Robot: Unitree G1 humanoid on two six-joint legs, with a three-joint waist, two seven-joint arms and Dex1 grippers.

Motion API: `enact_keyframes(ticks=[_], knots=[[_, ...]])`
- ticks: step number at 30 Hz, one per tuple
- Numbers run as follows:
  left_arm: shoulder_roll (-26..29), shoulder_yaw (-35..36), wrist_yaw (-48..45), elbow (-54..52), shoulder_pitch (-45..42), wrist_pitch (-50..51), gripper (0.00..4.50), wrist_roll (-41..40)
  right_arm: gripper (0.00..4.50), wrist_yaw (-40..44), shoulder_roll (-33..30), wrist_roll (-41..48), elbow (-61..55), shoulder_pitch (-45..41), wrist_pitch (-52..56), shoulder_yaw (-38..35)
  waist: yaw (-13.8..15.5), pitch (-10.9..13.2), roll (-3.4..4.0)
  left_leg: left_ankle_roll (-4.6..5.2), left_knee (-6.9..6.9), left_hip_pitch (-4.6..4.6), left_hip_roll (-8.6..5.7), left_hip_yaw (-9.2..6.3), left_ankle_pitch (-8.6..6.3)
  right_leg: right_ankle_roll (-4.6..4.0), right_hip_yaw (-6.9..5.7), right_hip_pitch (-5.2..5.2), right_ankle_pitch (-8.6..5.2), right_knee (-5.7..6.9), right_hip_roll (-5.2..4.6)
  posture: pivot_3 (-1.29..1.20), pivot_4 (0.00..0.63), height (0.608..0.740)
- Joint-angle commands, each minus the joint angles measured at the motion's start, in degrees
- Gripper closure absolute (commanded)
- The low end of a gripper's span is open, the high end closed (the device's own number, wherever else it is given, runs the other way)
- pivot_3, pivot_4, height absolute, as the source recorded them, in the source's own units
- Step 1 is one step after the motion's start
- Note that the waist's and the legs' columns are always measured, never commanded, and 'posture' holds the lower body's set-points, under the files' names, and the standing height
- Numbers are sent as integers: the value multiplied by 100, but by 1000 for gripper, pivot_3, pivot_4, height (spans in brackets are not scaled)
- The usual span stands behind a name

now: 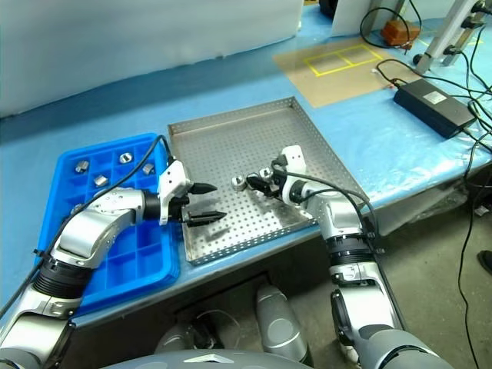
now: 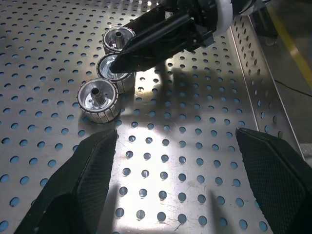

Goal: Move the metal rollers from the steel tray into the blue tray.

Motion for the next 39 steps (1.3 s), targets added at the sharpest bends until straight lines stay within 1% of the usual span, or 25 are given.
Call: enact_keyframes(ticks=[1,6,8,15,18,28,31,37,38,39], knots=[[33,-14,-18,-43,1,-115,387,50,89,35,-249,26,465,-11,11,-208,22,-1,1,0,0,1,0,0,0,0,-1,2,0,0,0,-696,150,740],[23,-39,-11,-89,-22,-62,387,74,89,318,-549,-208,593,116,-270,168,165,-1,0,0,8,39,-4,0,-3,2,-1,57,-1,-5,-3,-697,150,740],[29,-44,-14,-91,-38,-46,387,74,89,424,-616,-298,574,172,-383,364,199,-1,1,-1,9,59,-7,-2,-4,37,-2,79,-22,-8,-6,-698,150,740],[37,-57,1,-72,-64,-50,387,98,89,718,-592,-288,446,283,-505,609,195,-2,-1,-2,7,55,-5,-4,-4,41,-1,75,-25,-8,-5,-691,150,740],[45,-51,17,-112,-55,-28,387,97,89,845,-565,-207,304,285,-483,595,181,-2,-1,-2,-2,51,-4,-3,-4,18,-1,69,-14,-8,-4,-690,150,740],[104,-33,12,-127,-54,-27,387,107,89,978,-416,-111,136,304,-568,555,142,-2,-1,-2,-11,44,-4,-3,-4,13,-2,56,-17,-8,-2,-688,150,740],[102,-37,15,-109,-57,-29,387,113,690,1131,-446,-34,-38,363,-546,554,141,-1,0,-3,-14,44,-4,-3,-4,15,-2,54,-18,-8,-2,-689,150,740],[70,-68,31,-108,-49,-22,387,124,2736,1486,-550,103,-439,500,-298,655,145,0,1,-3,-14,33,-5,-2,-3,13,-1,42,-17,-8,-2,-688,150,740],[65,-72,36,-113,-52,-18,387,127,2945,1482,-551,101,-462,508,-278,664,145,0,1,-3,-13,32,-6,-2,-3,13,0,42,-17,-8,-2,-687,150,740],[62,-74,40,-117,-52,-15,387,128,2945,1472,-550,98,-469,511,-266,669,146,0,1,-3,-13,31,-6,-2,-3,13,-1,41,-17,-8,-2,-687,150,740]])
